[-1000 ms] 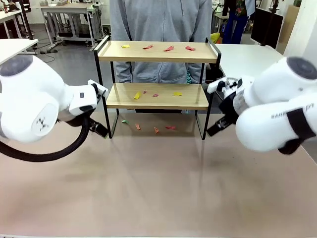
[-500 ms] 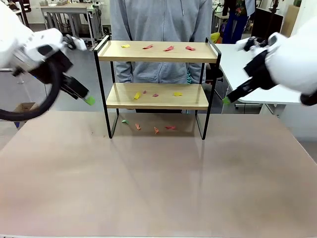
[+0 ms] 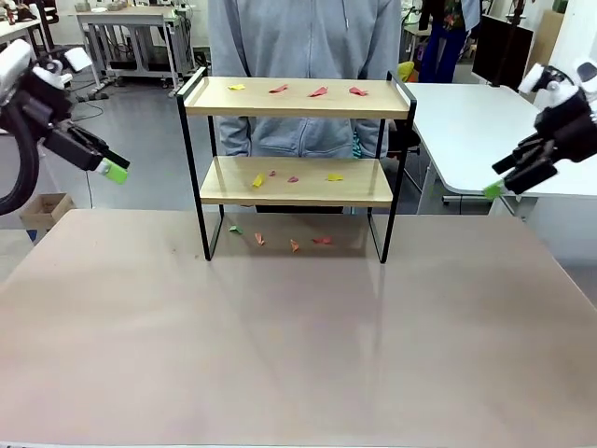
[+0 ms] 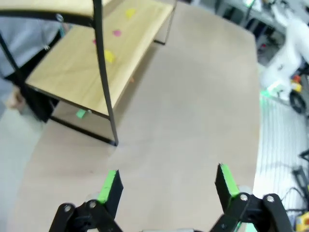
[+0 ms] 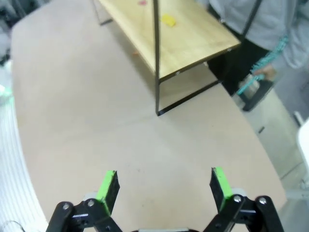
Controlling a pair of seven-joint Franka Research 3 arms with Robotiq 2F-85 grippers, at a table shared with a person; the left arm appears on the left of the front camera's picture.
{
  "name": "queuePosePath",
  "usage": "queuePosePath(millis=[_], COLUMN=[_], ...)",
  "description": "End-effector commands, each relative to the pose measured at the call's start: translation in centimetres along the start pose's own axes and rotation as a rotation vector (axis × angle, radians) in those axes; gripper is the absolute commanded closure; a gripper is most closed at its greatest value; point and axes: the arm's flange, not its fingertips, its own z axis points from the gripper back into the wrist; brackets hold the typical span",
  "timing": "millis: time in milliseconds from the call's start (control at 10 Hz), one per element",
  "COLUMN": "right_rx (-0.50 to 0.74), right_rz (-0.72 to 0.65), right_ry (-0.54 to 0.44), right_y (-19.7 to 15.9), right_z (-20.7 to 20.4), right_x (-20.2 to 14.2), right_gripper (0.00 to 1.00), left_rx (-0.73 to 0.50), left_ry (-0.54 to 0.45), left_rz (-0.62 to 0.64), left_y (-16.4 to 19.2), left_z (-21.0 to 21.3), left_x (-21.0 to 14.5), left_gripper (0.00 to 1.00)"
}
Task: Clean the shelf.
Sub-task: Pick up the Duster handed by the human.
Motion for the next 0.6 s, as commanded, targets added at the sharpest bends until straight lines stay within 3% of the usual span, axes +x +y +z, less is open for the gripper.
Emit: queuePosePath(millis=[0,100,200,300,500], right_rx=[0.065,0.013,0.015,0.032,0.032], right_rz=[0.07,0.068,0.03,0.064,0.064], right_ry=[-0.044,-0.083,-0.11,-0.045,-0.045], right_y=[-3.6,-3.7,-3.4,-2.2,-2.2], right_z=[-0.4,-0.3,-0.5,0.3,0.3], right_x=[-2.1,-3.1,-3.2,-2.7,-2.7], right_gripper=[0.0,0.0,0.0,0.0,0.0], left_rx=[-0.062,-0.039,0.071,-0.046,-0.046], left_ry=[-0.013,0.013,0.012,-0.003,-0.003], left_rz=[-0.063,-0.028,-0.01,-0.041,-0.041], left_y=[1.5,1.3,0.3,1.3,1.3], left_z=[-0.8,-1.3,-1.5,-0.8,-0.8], left_x=[-0.8,-0.9,-0.4,-1.9,-1.9], left_gripper=[0.0,0.0,0.0,0.0,0.0])
